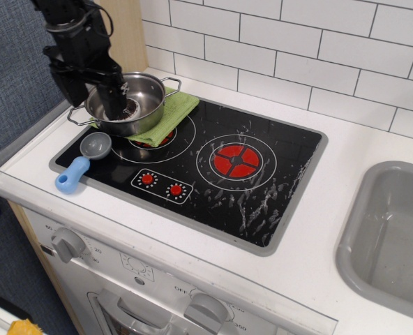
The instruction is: Put the sushi on the bottom right hand of the stove.
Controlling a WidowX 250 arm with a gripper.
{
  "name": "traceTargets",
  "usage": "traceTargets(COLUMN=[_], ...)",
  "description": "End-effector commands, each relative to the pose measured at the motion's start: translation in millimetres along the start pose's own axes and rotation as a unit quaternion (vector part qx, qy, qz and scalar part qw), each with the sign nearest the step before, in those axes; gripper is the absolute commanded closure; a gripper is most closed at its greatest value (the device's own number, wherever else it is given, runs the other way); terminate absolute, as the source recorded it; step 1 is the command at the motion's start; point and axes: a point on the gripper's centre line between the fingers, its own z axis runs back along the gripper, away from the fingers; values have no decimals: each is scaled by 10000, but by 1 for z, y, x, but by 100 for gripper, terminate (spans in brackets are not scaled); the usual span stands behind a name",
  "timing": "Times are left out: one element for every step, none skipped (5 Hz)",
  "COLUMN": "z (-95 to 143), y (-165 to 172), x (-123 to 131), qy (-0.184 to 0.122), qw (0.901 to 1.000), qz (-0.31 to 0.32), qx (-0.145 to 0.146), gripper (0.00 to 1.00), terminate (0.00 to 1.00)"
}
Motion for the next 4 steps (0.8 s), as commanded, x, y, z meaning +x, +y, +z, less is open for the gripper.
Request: traceTargets(z=[-2,-7,-12,-13], y=[3,3,4,3], x=[26,32,35,34], qy=[-101,-96,-79,-51], qw=[9999,9999,9999,10000], qz=[28,91,96,53], qx=[96,65,56,43], gripper=[0,0,100,100], terminate=[0,0,0,0])
